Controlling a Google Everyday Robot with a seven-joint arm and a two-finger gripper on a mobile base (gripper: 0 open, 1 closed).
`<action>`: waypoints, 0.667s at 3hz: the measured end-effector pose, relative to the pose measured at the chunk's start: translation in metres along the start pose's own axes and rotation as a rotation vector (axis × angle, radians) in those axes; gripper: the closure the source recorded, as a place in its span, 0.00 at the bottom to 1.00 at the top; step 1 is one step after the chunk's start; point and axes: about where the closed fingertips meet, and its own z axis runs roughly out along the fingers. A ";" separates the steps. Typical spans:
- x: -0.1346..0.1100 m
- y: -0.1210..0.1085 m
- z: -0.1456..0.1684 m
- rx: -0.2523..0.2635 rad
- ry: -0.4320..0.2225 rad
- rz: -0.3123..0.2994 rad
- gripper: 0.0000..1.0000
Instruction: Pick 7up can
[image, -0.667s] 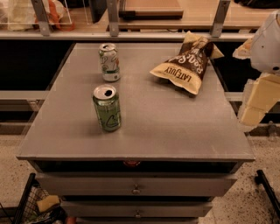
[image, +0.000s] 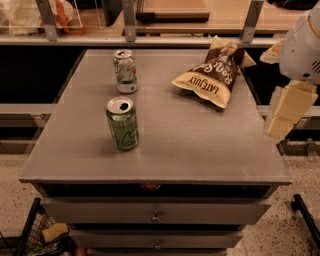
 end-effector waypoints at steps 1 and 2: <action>-0.024 -0.029 0.021 0.037 -0.059 -0.025 0.00; -0.059 -0.068 0.046 0.070 -0.153 -0.022 0.00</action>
Offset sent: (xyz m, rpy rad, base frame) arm 0.1596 0.0796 -0.0181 0.2352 -0.1794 0.0600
